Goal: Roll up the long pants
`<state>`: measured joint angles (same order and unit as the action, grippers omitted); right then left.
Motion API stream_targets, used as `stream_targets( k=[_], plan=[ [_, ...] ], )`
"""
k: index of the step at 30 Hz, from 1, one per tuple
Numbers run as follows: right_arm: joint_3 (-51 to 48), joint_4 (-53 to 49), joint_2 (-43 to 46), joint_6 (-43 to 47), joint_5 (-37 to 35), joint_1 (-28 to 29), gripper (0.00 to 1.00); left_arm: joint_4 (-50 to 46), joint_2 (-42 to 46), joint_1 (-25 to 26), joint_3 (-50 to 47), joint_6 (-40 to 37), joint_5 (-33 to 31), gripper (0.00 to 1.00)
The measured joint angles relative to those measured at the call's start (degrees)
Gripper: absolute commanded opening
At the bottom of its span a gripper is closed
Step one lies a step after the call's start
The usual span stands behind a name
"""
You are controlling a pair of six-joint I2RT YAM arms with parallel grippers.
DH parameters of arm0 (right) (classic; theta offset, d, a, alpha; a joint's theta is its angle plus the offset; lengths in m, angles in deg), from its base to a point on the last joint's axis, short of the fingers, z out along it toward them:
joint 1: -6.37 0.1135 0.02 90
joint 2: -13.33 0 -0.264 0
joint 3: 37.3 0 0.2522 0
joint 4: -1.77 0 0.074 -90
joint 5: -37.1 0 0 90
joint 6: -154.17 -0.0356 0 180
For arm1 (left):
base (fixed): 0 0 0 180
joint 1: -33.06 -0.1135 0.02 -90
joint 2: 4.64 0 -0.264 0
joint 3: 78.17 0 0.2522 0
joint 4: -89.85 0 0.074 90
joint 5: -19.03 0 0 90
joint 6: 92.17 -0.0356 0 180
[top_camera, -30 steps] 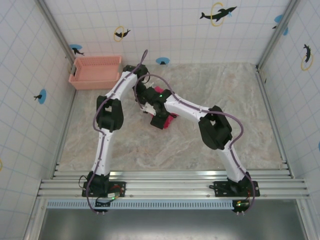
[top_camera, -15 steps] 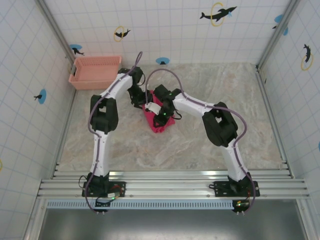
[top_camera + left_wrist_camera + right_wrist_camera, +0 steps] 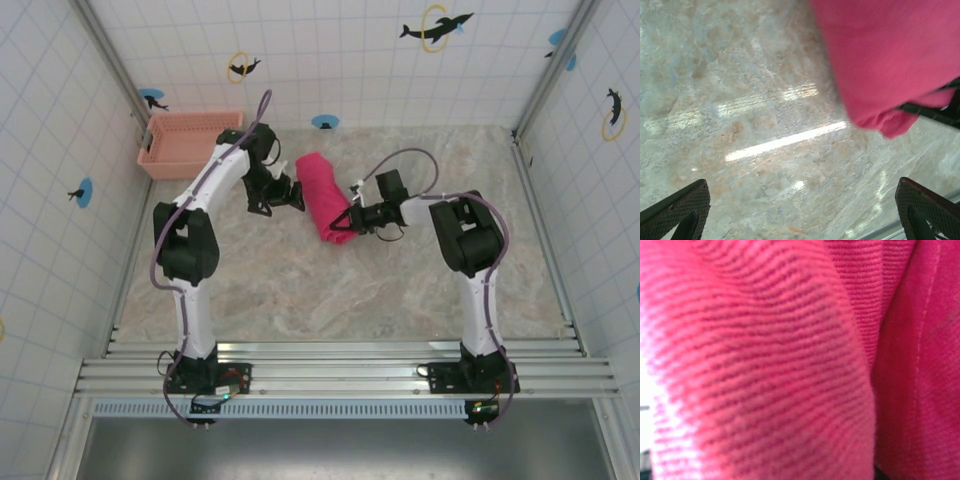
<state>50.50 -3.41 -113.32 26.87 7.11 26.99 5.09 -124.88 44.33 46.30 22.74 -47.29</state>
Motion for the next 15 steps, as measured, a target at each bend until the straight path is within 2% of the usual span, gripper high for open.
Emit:
stream_targets(
  k=[3,7,10,15],
  plan=[
    [-1.2,8.2,-1.2,-6.7,0.5,-0.8,0.25,-0.3,0.0,-0.1,-0.5,0.1,-0.5,0.97],
    [-1.0,12.4,-2.7,-10.8,1.5,-0.3,0.25,3.9,0.7,-0.1,-6.7,2.1,1.4,0.98],
    [-0.2,13.7,-3.7,-12.0,2.2,-0.2,0.26,11.1,0.7,-0.1,-13.3,5.7,5.4,0.97],
    [0.5,14.4,-4.8,-13.1,3.3,-0.1,0.27,28.5,0.7,-0.1,-20.0,13.1,12.6,0.98]
  ],
)
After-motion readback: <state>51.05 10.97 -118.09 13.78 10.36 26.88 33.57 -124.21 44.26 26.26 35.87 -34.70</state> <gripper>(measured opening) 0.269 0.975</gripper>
